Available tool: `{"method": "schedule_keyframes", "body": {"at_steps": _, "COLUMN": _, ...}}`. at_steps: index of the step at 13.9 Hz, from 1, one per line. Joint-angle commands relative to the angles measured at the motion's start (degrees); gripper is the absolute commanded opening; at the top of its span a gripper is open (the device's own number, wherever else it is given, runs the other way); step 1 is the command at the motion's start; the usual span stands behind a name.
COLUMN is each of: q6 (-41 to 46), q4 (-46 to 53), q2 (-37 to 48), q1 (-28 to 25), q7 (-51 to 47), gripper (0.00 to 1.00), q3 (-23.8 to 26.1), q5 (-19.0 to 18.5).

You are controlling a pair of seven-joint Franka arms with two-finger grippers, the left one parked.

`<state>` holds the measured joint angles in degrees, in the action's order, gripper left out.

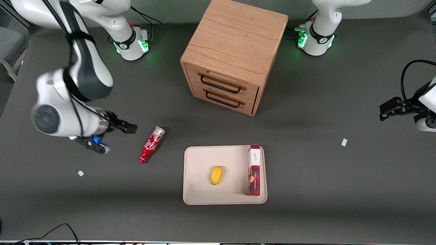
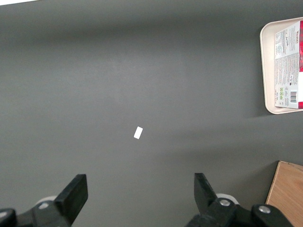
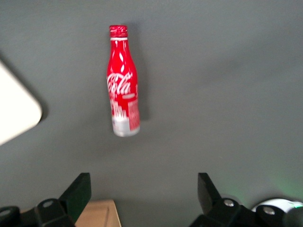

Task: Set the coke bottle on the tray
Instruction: 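Move the open right gripper down toward the red Coca-Cola bottle, then close the right gripper around the bottle's body and lift it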

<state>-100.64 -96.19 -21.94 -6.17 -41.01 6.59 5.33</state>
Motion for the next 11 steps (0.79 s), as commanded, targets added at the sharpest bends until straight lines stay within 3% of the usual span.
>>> {"method": "schedule_keyframes", "body": {"at_steps": 1, "q6": -7.9, "q4": -1.7, "q2": -4.0, "q1": -0.3, "q7": -5.3, "gripper": 1.0, "q3": 0.3, "q5": 0.6}}
{"method": "schedule_keyframes", "body": {"at_steps": 5, "q6": -23.1, "q4": -9.3, "q2": -7.0, "q1": -0.5, "q7": -7.5, "gripper": 1.0, "q3": 0.7, "q5": -0.8}}
{"method": "schedule_keyframes", "body": {"at_steps": 11, "q6": -35.4, "q4": -13.8, "q2": -10.7, "q1": -1.2, "q7": -12.0, "gripper": 1.0, "q3": 1.8, "q5": -2.3}}
